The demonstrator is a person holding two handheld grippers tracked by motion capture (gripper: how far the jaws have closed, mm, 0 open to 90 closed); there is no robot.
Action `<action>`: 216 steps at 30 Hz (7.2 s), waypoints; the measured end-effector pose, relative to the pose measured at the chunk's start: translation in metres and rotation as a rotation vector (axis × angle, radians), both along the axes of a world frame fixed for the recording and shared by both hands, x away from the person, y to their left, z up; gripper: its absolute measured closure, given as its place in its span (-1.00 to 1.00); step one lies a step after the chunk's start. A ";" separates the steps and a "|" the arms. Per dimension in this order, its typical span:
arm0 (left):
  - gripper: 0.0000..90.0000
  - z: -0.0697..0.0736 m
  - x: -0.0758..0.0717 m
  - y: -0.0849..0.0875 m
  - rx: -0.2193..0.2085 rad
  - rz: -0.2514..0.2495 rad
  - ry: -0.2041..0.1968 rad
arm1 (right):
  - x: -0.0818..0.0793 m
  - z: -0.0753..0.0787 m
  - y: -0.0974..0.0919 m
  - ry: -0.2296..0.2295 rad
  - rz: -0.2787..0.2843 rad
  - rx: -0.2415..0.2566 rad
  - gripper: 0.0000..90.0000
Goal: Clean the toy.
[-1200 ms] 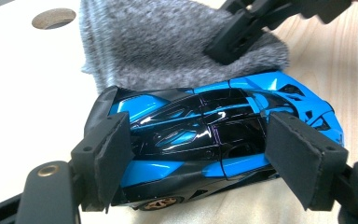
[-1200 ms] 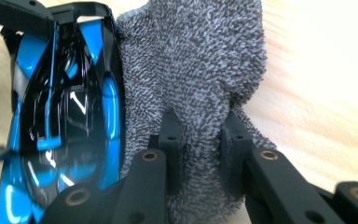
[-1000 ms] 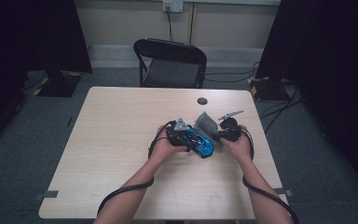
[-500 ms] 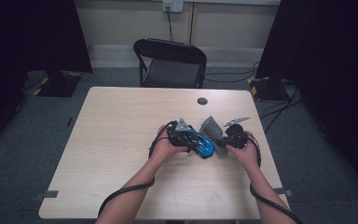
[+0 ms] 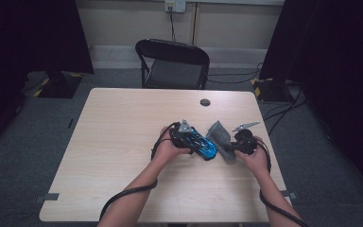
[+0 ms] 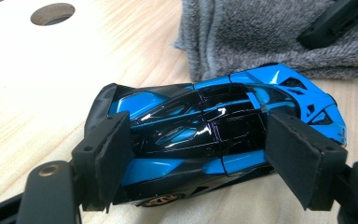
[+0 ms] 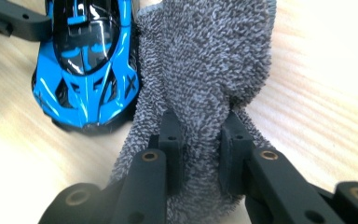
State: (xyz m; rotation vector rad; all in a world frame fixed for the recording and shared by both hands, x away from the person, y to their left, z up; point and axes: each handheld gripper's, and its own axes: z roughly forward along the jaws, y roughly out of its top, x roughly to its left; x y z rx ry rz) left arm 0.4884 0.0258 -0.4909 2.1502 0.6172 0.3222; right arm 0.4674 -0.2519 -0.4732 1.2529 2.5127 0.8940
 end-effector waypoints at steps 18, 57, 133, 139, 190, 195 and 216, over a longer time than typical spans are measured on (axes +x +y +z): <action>-0.49 0.001 -0.001 -0.002 0.010 0.008 0.003 | -0.033 0.002 -0.023 0.021 0.028 0.006 0.65; -0.50 -0.002 -0.003 -0.001 -0.011 0.009 -0.010 | 0.040 0.033 0.011 -0.073 -0.060 0.073 0.65; -0.49 -0.003 -0.005 -0.003 -0.029 -0.014 -0.020 | 0.028 0.001 0.019 -0.032 0.089 -0.016 0.61; -0.49 -0.003 -0.007 -0.004 -0.032 -0.014 -0.019 | 0.018 0.000 0.014 -0.034 0.086 -0.011 0.61; -0.48 -0.002 -0.008 -0.007 -0.016 -0.016 -0.010 | -0.041 0.005 -0.041 -0.021 0.080 0.016 0.61; -0.48 -0.002 -0.008 -0.007 -0.018 -0.015 -0.011 | -0.040 0.010 -0.045 -0.028 0.059 0.030 0.61; -0.49 -0.003 -0.009 -0.008 -0.022 -0.015 -0.017 | 0.019 0.039 -0.012 -0.098 -0.028 0.079 0.61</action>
